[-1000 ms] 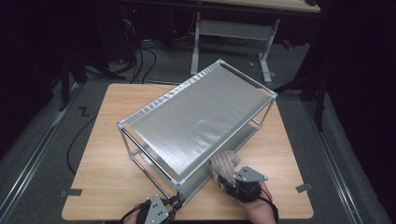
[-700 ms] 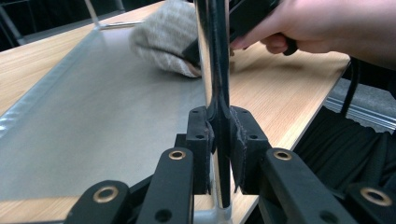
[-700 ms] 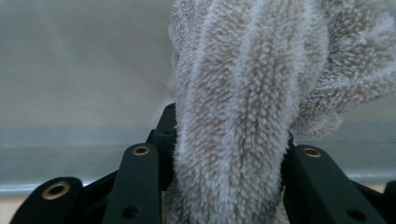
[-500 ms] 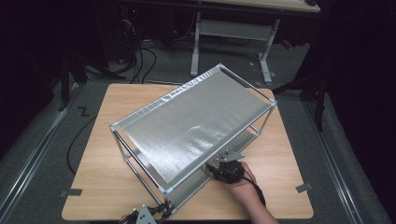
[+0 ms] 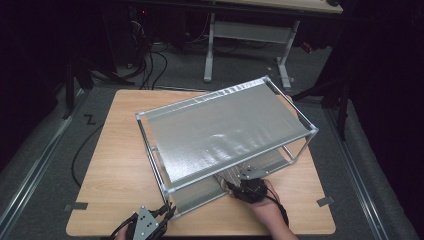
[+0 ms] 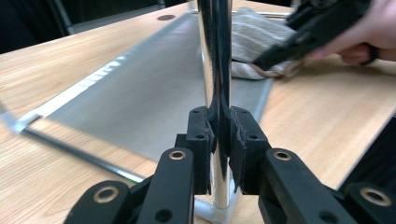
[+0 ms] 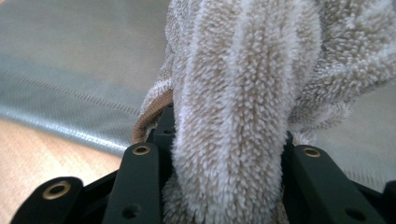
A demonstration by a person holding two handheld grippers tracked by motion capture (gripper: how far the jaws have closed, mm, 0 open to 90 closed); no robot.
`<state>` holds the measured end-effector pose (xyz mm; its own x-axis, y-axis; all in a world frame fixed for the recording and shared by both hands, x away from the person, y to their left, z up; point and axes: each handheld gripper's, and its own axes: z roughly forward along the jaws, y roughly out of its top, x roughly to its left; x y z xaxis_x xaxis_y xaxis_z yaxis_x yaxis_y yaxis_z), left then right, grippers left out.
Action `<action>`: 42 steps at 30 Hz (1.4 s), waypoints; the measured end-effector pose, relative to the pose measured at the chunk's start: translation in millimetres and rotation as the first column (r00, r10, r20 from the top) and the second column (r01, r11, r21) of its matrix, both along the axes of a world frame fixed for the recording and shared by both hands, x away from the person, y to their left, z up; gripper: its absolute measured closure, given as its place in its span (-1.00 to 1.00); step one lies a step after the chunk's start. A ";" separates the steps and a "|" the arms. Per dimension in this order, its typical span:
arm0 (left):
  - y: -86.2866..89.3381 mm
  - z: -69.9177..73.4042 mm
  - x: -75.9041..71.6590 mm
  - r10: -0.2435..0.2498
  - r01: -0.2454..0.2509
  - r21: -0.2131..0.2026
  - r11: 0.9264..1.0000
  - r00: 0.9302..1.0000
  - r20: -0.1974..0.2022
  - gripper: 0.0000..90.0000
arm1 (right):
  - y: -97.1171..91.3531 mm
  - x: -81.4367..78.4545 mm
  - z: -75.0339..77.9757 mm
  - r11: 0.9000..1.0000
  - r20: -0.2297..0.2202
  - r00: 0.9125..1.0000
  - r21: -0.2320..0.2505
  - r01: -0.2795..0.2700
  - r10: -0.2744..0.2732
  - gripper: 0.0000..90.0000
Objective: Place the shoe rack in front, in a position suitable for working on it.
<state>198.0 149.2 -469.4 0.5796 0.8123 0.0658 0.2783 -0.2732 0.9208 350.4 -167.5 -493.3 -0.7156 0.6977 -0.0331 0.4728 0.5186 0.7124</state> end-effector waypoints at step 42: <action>-24.4 2.1 -1.6 -0.098 0.100 -0.085 0.991 0.995 0.031 0.76 | 87.9 -56.8 1.3 0.968 0.065 0.973 0.108 -0.227 0.221 0.31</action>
